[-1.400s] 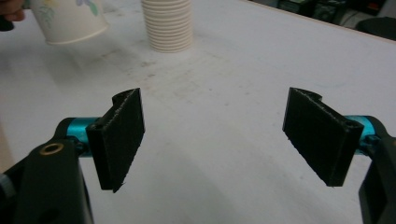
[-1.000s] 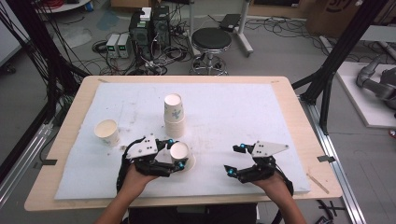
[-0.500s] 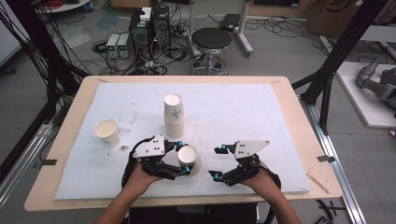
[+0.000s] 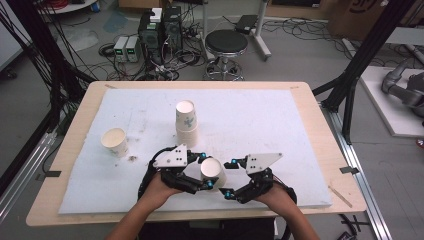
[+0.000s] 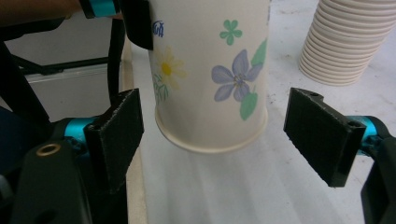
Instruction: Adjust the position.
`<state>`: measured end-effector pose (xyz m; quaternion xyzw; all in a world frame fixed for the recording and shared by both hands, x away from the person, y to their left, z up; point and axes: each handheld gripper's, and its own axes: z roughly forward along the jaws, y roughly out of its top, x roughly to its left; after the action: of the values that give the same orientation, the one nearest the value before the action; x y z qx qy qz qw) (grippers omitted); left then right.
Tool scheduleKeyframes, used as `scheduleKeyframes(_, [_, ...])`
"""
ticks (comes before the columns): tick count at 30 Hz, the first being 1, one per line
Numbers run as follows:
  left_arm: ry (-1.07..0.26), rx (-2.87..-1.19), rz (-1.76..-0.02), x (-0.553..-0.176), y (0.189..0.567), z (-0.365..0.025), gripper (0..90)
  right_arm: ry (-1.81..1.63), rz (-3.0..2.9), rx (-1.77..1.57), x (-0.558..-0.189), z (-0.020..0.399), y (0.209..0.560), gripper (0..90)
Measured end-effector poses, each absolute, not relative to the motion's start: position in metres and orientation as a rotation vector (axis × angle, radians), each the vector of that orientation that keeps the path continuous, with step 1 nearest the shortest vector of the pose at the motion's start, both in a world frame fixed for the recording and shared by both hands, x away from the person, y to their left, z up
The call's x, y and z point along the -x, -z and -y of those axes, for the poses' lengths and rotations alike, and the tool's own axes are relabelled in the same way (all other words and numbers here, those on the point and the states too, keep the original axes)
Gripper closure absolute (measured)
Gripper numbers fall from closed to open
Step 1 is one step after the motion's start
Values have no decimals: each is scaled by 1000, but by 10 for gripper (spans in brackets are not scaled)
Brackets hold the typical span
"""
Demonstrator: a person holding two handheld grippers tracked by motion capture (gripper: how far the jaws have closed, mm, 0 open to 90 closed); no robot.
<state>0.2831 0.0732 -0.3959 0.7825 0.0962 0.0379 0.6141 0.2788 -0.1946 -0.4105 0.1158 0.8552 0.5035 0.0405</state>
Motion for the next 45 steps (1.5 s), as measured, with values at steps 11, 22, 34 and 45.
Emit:
scheduleKeyframes(11, [-28, -1778, -184, -283, 392, -60, 351, -1573, -2636, -334, -278, 190, 412, 207])
scheduleKeyframes(22, [0, -1760, -202, -284, 393, -59, 359, -1650, -2655, -319, -281, 195, 413, 325])
scheduleKeyframes(34, [-71, -1846, -289, -284, 389, -67, 168, -1520, -2678, -306, -283, 195, 412, 351])
scheduleKeyframes(45, [-54, -1892, -307, -285, 384, -83, 168, -1462, -2697, -289, -289, 190, 404, 352])
